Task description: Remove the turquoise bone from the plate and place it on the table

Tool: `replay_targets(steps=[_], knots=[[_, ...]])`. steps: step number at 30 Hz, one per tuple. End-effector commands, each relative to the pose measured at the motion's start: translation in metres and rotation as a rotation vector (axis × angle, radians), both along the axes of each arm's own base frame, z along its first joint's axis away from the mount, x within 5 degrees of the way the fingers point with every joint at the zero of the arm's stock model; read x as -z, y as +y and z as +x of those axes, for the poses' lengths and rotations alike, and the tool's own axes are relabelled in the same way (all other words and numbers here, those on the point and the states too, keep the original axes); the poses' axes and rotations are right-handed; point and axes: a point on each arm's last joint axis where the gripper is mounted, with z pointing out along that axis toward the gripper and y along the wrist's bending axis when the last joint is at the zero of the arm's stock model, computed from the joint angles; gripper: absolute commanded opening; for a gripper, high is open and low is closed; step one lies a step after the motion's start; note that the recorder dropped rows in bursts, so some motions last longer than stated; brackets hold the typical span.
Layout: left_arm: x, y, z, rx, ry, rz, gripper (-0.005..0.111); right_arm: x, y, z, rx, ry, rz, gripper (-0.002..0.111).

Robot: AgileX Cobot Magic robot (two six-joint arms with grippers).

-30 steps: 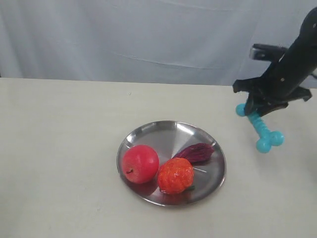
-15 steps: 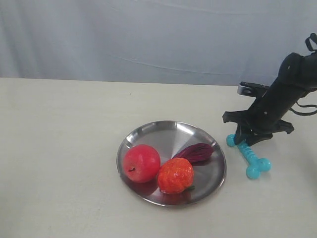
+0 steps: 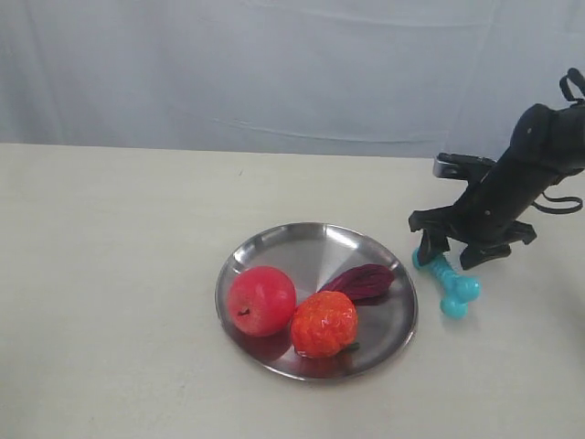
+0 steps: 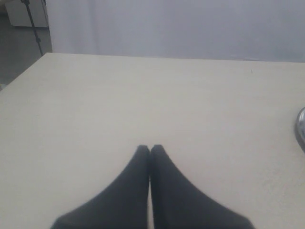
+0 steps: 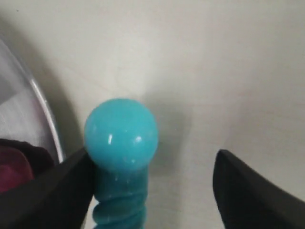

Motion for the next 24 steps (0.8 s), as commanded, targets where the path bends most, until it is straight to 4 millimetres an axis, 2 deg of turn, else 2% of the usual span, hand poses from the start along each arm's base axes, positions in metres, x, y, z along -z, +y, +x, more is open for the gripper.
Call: replay_targets(steps=[1, 3, 10, 18, 22, 24], knots=[[0.000, 0.000, 0.000, -0.006, -0.004, -0.003, 0.000, -0.013, -0.005, 0.003, 0.000, -0.064, -0.042, 0.047], [0.000, 0.000, 0.000, -0.006, -0.004, -0.003, 0.000, -0.029, -0.005, 0.003, 0.000, -0.098, -0.057, 0.043], [0.000, 0.000, 0.000, -0.006, -0.004, -0.003, 0.000, -0.083, -0.004, -0.008, -0.011, -0.175, -0.130, 0.043], [0.000, 0.000, 0.000, -0.006, -0.004, -0.003, 0.000, -0.108, -0.002, -0.023, -0.043, -0.145, -0.167, 0.043], [0.000, 0.000, 0.000, -0.006, -0.004, -0.003, 0.000, -0.142, 0.003, -0.031, -0.040, -0.236, -0.204, 0.041], [0.000, 0.000, 0.000, -0.006, -0.004, -0.003, 0.000, -0.168, 0.008, -0.039, -0.045, -0.312, -0.235, 0.033]])
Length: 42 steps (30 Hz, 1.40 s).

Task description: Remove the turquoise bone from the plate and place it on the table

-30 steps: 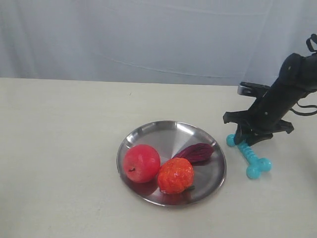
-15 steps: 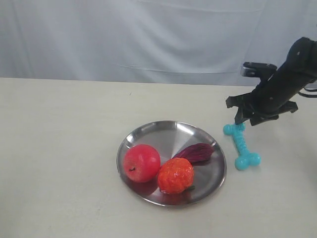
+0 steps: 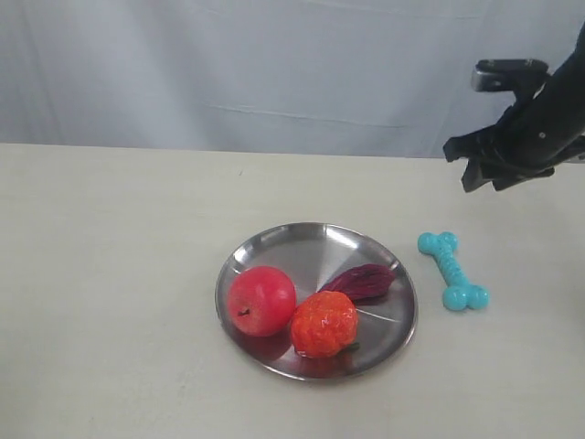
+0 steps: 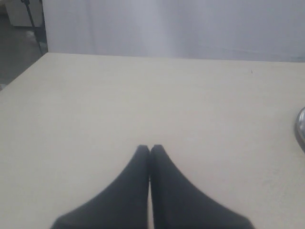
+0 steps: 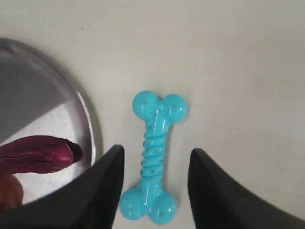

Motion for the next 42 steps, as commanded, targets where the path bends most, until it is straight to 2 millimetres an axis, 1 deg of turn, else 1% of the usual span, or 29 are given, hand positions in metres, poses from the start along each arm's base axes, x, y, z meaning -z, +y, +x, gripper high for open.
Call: replay_targets(steps=[1, 4, 5, 7, 8, 10, 11, 13, 14, 16, 18, 19, 20, 21, 22, 23, 25, 26, 27, 29, 31, 38, 42], knots=[[0.000, 0.000, 0.000, -0.006, -0.004, -0.003, 0.000, -0.057, 0.008, -0.017, -0.011, -0.162, -0.072, 0.028], [0.000, 0.000, 0.000, -0.006, -0.004, -0.003, 0.000, -0.104, 0.019, -0.037, -0.047, -0.305, -0.146, 0.003], [0.000, 0.000, 0.000, -0.006, -0.004, -0.003, 0.000, -0.120, 0.023, -0.045, -0.067, -0.360, -0.184, 0.000], [0.000, 0.000, 0.000, -0.006, -0.004, -0.003, 0.000, -0.149, 0.036, -0.063, -0.099, -0.485, -0.248, -0.001], [0.000, 0.000, 0.000, -0.006, -0.004, -0.003, 0.000, -0.168, 0.046, -0.078, -0.104, -0.584, -0.283, -0.001], [0.000, 0.000, 0.000, -0.006, -0.004, -0.003, 0.000, -0.191, 0.060, -0.099, -0.107, -0.736, -0.323, -0.001], [0.000, 0.000, 0.000, -0.006, -0.004, -0.003, 0.000, -0.204, 0.068, -0.116, -0.103, -0.824, -0.339, -0.001], [0.000, 0.000, 0.000, -0.006, -0.004, -0.003, 0.000, -0.217, 0.080, -0.139, -0.095, -0.944, -0.344, -0.001], [0.000, 0.000, 0.000, -0.006, -0.004, -0.003, 0.000, -0.227, 0.087, -0.156, -0.090, -1.019, -0.344, -0.001], [0.000, 0.000, 0.000, -0.006, -0.004, -0.003, 0.000, -0.231, 0.093, -0.180, -0.082, -1.083, -0.341, -0.001], [0.000, 0.000, 0.000, -0.006, -0.004, -0.003, 0.000, -0.229, 0.098, -0.204, -0.058, -1.121, -0.319, -0.001], [0.000, 0.000, 0.000, -0.006, -0.004, -0.003, 0.000, -0.227, 0.099, -0.212, -0.053, -1.127, -0.320, -0.001], [0.000, 0.000, 0.000, -0.006, -0.004, -0.003, 0.000, -0.222, 0.100, -0.222, -0.049, -1.127, -0.336, -0.001], [0.000, 0.000, 0.000, -0.006, -0.004, -0.003, 0.000, -0.217, 0.100, -0.228, -0.048, -1.118, -0.351, -0.001], [0.000, 0.000, 0.000, -0.006, -0.004, -0.003, 0.000, -0.206, 0.101, -0.243, -0.028, -1.102, -0.355, -0.001], [0.000, 0.000, 0.000, -0.006, -0.004, -0.003, 0.000, -0.200, 0.102, -0.248, -0.018, -1.092, -0.342, -0.001], [0.000, 0.000, 0.000, -0.006, -0.004, -0.003, 0.000, -0.183, 0.107, -0.272, 0.010, -1.100, -0.299, -0.001], [0.000, 0.000, 0.000, -0.006, -0.004, -0.003, 0.000, -0.177, 0.108, -0.278, 0.022, -1.107, -0.279, -0.001], [0.000, 0.000, 0.000, -0.006, -0.004, -0.003, 0.000, -0.170, 0.109, -0.284, 0.055, -1.118, -0.223, -0.001], [0.000, 0.000, 0.000, -0.006, -0.004, -0.003, 0.000, -0.159, 0.113, -0.293, 0.095, -1.132, -0.129, -0.001], [0.000, 0.000, 0.000, -0.006, -0.004, -0.003, 0.000, -0.155, 0.114, -0.300, 0.095, -1.144, -0.131, -0.001], [0.000, 0.000, 0.000, -0.006, -0.004, -0.003, 0.000, -0.158, 0.116, -0.311, 0.093, -1.186, -0.136, -0.001], [0.000, 0.000, 0.000, -0.006, -0.004, -0.003, 0.000, -0.158, 0.116, -0.311, 0.093, -1.186, -0.136, -0.001]])
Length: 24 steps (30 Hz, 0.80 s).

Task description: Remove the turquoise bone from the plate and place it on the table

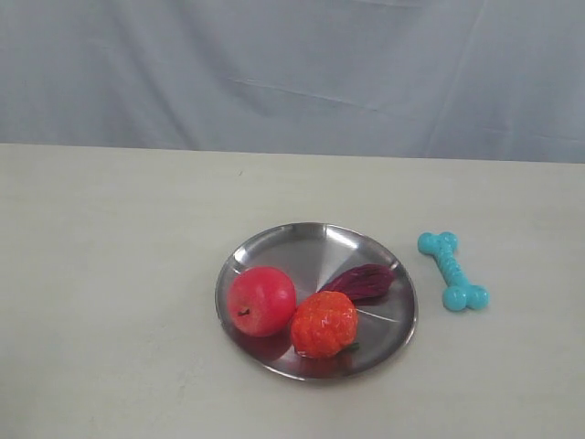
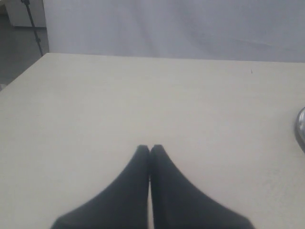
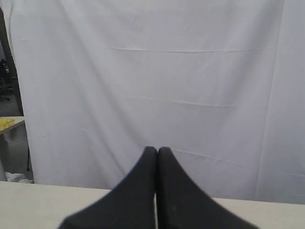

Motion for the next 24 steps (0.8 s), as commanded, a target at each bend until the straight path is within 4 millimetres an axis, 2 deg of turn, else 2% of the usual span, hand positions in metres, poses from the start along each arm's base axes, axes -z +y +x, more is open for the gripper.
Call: replay_targets(steps=[1, 9, 13, 19, 24], knots=[[0.000, 0.000, 0.000, -0.006, -0.004, -0.003, 0.000, 0.000, 0.001, -0.001, -0.004, -0.010, 0.004, -0.001], [0.000, 0.000, 0.000, -0.006, -0.004, -0.003, 0.000, -0.001, 0.001, -0.007, 0.008, -0.028, -0.008, -0.001], [0.000, 0.000, 0.000, -0.006, -0.004, -0.003, 0.000, -0.004, 0.002, -0.025, 0.067, -0.085, -0.034, -0.001], [0.000, 0.000, 0.000, -0.006, -0.004, -0.003, 0.000, -0.007, 0.009, -0.066, 0.186, -0.206, -0.170, -0.001], [0.000, 0.000, 0.000, -0.006, -0.004, -0.003, 0.000, 0.002, 0.010, -0.072, 0.212, -0.252, -0.237, -0.001]])
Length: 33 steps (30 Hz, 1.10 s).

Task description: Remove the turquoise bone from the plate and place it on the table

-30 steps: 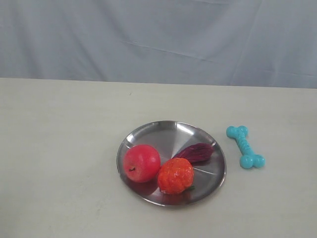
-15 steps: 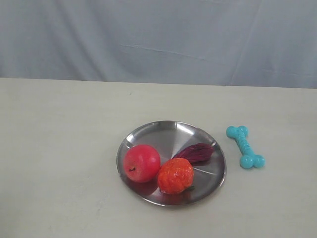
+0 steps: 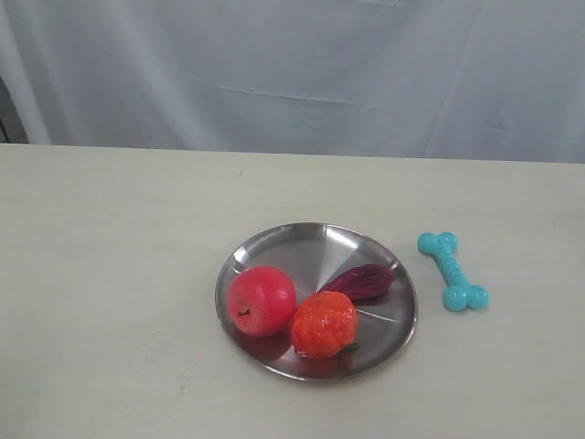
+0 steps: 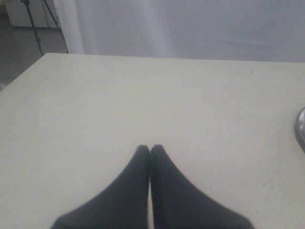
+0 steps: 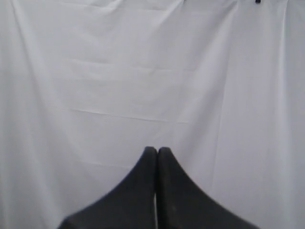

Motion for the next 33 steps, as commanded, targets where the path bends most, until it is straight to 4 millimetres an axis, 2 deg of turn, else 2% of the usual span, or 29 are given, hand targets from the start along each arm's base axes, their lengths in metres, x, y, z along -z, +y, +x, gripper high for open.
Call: replay_targets(steps=[1, 5, 13, 19, 23, 26, 33], knots=[[0.000, 0.000, 0.000, -0.006, -0.004, -0.003, 0.000, 0.015, -0.001, 0.000, 0.034, -0.008, -0.053, -0.001], [0.000, 0.000, 0.000, -0.006, -0.004, -0.003, 0.000, 0.049, -0.006, 0.016, 0.018, 0.056, 0.000, -0.001], [0.000, 0.000, 0.000, -0.006, -0.004, -0.003, 0.000, 0.142, -0.014, 0.043, 0.006, 0.230, 0.064, -0.001], [0.000, 0.000, 0.000, -0.006, -0.004, -0.003, 0.000, 0.192, -0.016, 0.053, -0.012, 0.297, 0.119, -0.001], [0.000, 0.000, 0.000, -0.006, -0.004, -0.003, 0.000, 0.212, -0.017, 0.056, -0.011, 0.361, 0.128, -0.001], [0.000, 0.000, 0.000, -0.006, -0.004, -0.003, 0.000, 0.214, -0.018, 0.056, -0.008, 0.383, 0.136, -0.001], [0.000, 0.000, 0.000, -0.006, -0.004, -0.005, 0.000, 0.230, -0.019, 0.053, 0.016, 0.555, 0.165, -0.001]])
